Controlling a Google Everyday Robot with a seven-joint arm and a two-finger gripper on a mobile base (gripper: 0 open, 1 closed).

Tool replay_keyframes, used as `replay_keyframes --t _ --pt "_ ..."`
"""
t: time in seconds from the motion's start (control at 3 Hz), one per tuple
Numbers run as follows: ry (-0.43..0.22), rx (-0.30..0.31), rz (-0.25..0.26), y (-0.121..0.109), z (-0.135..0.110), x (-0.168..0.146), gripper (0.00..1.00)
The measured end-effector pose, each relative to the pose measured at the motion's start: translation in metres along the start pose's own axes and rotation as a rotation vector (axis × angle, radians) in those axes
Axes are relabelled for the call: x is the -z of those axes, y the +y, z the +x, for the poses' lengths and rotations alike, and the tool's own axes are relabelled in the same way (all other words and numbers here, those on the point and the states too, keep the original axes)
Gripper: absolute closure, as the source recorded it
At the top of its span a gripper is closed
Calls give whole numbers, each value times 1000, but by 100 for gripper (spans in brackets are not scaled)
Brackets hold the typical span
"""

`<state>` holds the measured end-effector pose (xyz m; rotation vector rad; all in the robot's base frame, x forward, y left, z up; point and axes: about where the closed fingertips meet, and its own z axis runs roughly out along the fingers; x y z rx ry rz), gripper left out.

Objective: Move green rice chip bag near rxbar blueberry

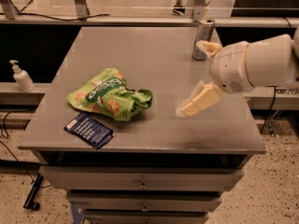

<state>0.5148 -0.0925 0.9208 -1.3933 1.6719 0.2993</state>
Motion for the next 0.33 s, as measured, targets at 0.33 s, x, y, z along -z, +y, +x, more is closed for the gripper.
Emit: replay_keyframes --t 0.33 --pt "4 -130 252 -39 21 72 0"
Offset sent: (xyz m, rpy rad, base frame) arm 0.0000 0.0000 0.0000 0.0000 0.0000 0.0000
